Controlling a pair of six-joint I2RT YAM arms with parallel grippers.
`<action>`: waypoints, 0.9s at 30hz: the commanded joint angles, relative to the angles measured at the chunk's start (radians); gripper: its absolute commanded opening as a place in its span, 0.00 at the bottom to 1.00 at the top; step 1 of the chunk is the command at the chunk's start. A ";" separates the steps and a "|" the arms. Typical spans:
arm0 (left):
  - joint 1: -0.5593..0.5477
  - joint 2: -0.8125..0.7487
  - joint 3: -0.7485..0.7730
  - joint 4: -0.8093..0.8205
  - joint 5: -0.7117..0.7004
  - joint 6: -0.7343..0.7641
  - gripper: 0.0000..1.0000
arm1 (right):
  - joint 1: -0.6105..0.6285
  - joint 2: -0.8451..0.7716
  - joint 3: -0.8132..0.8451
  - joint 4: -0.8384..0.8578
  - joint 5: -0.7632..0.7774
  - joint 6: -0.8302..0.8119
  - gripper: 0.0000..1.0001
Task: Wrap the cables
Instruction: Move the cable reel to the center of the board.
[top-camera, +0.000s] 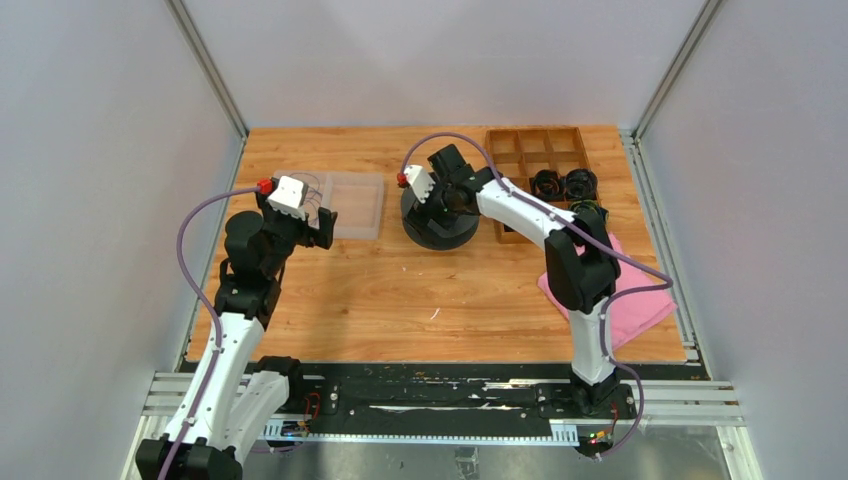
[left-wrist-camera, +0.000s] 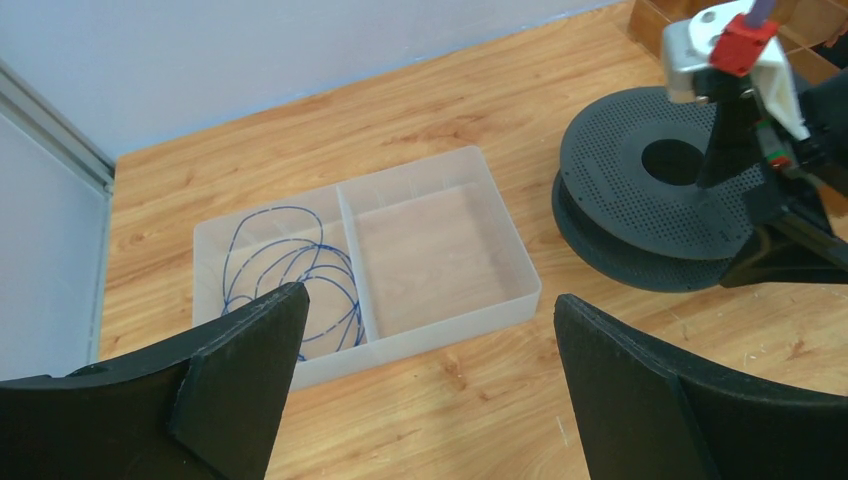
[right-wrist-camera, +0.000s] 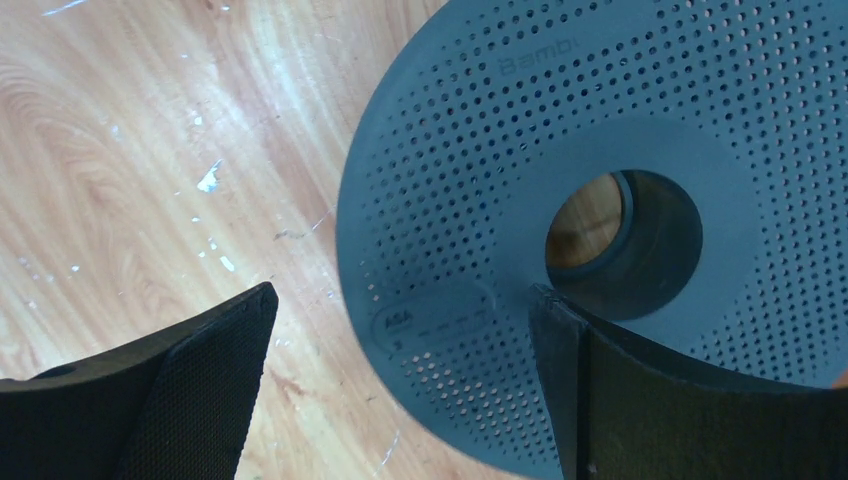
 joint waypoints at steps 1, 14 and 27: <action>0.007 -0.003 0.003 0.018 0.016 0.013 0.98 | 0.013 0.058 0.080 -0.048 0.017 -0.038 0.94; 0.007 -0.002 0.001 0.018 0.014 0.010 0.98 | 0.017 0.158 0.135 -0.078 0.038 -0.126 0.90; 0.007 0.101 0.085 -0.077 -0.050 0.015 0.98 | 0.121 -0.122 -0.230 -0.088 0.125 -0.110 0.66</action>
